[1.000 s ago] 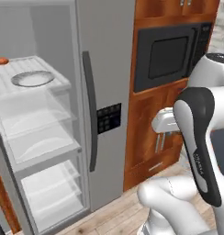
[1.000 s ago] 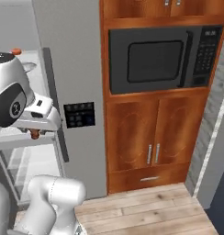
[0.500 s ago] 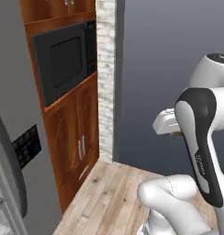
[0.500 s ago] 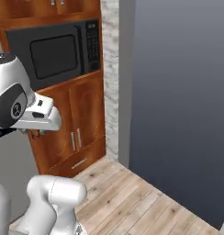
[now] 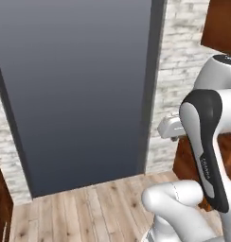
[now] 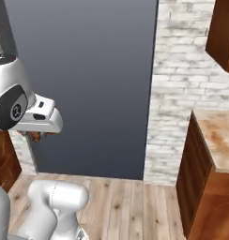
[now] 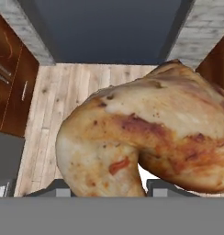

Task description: Retrieve the chicken drumstick from the fridge and place it on the saucepan with marinade on the stove.

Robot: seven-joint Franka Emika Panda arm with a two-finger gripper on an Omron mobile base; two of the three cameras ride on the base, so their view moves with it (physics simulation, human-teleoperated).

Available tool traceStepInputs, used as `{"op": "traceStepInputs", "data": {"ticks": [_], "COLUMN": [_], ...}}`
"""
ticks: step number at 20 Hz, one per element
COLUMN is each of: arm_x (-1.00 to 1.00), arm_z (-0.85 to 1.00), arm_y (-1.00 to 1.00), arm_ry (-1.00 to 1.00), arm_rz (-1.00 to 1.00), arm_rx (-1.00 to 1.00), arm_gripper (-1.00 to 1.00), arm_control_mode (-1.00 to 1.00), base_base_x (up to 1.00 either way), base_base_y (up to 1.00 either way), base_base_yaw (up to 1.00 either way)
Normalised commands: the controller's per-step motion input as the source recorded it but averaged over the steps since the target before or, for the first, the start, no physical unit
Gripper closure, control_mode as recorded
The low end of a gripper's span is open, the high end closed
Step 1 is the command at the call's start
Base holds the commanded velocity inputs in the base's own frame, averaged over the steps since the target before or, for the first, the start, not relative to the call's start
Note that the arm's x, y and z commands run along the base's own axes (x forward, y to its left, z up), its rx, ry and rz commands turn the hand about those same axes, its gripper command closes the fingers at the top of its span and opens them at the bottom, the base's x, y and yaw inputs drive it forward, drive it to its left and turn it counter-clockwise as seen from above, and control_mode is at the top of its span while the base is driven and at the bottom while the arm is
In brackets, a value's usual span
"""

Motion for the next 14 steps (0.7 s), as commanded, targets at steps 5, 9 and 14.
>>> {"op": "traceStepInputs", "data": {"ticks": [5,9,14], "arm_x": [0.0,0.0,0.0], "arm_z": [0.0,0.0,0.0], "arm_y": [0.0,0.0,0.0], "arm_ry": [0.0,0.0,0.0], "arm_rz": [0.0,0.0,0.0], "arm_rx": [0.0,0.0,0.0], "arm_gripper": [1.0,1.0,1.0], "arm_control_mode": [1.0,1.0,1.0], "base_base_x": [0.0,0.0,0.04], "base_base_y": [0.0,-0.01,-0.07], "base_base_yaw": [-1.0,-0.94,-0.86]}}
